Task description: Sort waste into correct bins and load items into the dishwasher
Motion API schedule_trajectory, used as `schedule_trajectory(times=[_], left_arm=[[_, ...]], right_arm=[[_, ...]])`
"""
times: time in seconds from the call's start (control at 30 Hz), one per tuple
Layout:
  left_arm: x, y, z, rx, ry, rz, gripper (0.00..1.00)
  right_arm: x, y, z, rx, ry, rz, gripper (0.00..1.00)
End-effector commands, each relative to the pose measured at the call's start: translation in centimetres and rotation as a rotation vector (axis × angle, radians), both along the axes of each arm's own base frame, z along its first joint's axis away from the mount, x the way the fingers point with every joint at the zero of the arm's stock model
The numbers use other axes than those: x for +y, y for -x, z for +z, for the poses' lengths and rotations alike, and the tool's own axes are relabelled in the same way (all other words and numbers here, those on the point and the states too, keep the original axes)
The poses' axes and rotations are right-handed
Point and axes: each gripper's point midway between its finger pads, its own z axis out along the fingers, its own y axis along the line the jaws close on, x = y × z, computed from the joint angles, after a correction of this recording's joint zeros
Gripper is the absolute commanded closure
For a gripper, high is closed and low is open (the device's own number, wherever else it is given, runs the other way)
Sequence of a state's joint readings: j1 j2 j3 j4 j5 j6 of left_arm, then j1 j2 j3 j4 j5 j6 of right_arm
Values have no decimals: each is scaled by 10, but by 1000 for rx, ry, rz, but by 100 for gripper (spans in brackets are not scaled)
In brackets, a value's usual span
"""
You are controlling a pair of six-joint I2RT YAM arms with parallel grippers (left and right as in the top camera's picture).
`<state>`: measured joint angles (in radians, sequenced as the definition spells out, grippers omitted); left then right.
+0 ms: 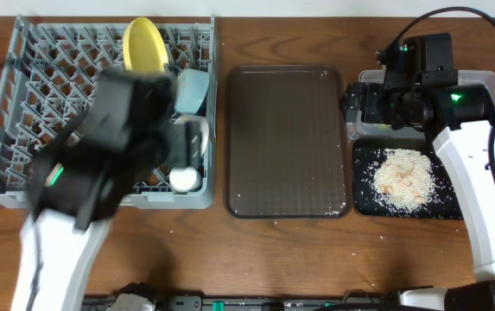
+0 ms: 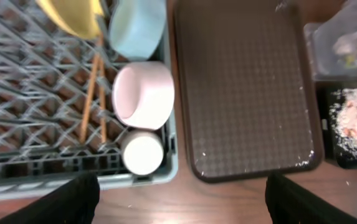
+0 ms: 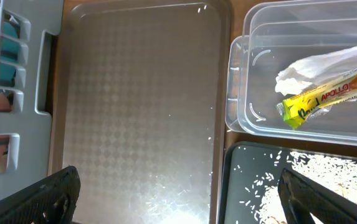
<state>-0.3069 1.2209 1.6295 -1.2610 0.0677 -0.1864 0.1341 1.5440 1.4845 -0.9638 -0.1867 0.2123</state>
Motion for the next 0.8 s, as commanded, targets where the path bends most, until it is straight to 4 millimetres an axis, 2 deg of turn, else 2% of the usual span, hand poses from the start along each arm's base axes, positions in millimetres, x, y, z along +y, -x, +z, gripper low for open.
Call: schedule_trajectory(times=[0.0, 0.13, 0.37, 0.47, 0.57, 0.67, 0.77], left_arm=[[16, 25, 1, -43, -30, 23, 14], [27, 51, -8, -150, 28, 71, 14], [34, 73, -28, -308, 235, 206, 13], [39, 91, -43, -262, 206, 192, 13], [32, 108, -55, -176, 260, 186, 13], [38, 107, -56, -191, 214, 188, 13], [52, 101, -56, -225, 146, 239, 13]], right_arm=[[0, 0, 3, -6, -7, -3, 1], [0, 0, 3, -6, -7, -3, 1], [0, 0, 3, -6, -6, -4, 1], [0, 0, 3, -6, -6, -4, 1], [0, 0, 3, -6, -7, -3, 1], [0, 0, 3, -6, -6, -3, 1], [0, 0, 3, -6, -7, -3, 1]])
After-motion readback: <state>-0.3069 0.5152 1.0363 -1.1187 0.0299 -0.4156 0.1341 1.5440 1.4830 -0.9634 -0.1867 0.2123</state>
